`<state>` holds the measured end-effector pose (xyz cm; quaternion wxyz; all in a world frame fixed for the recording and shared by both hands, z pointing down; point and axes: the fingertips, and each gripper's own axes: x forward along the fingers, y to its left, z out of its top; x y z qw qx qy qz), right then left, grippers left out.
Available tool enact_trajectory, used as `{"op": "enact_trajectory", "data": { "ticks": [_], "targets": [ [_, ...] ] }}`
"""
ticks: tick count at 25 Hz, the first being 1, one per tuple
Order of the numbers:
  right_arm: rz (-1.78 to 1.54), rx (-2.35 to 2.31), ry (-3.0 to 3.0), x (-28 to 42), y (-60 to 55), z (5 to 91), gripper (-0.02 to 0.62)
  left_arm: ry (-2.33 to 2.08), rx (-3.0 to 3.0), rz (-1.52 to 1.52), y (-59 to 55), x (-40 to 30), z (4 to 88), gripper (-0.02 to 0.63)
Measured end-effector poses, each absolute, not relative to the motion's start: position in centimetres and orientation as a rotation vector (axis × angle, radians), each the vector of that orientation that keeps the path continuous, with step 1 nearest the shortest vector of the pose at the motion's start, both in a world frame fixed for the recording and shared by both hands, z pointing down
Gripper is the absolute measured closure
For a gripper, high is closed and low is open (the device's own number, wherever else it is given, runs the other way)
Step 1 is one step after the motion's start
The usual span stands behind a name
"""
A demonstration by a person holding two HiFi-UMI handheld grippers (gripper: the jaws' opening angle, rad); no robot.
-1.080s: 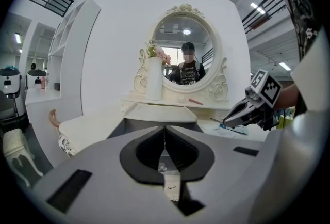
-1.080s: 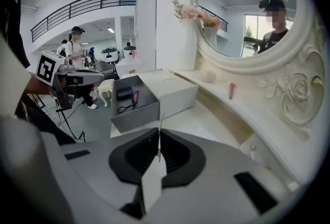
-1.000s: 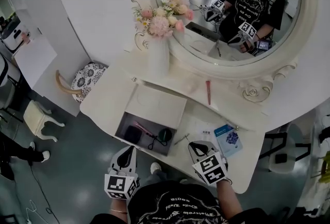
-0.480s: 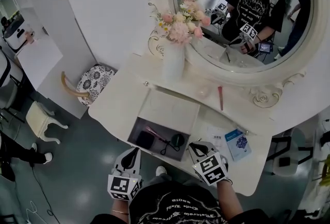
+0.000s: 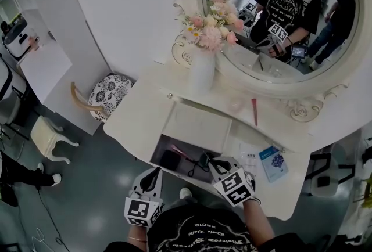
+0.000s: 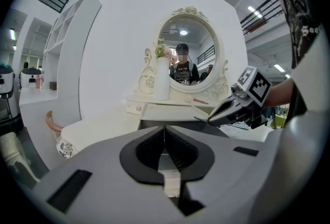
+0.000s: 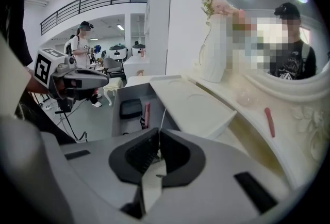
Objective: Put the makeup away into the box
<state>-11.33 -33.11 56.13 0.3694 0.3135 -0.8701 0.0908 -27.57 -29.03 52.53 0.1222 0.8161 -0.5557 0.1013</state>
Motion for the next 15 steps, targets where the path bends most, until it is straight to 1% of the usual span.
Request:
{"op": "enact_trajectory", "data": {
  "ticks": [15],
  "targets": [
    [0.173, 0.668, -2.216, -15.9, -34.5, 56.6, 0.574, -1.709, 2.313, 0.292, -30.0, -31.3, 52.3, 0.588]
  ]
}}
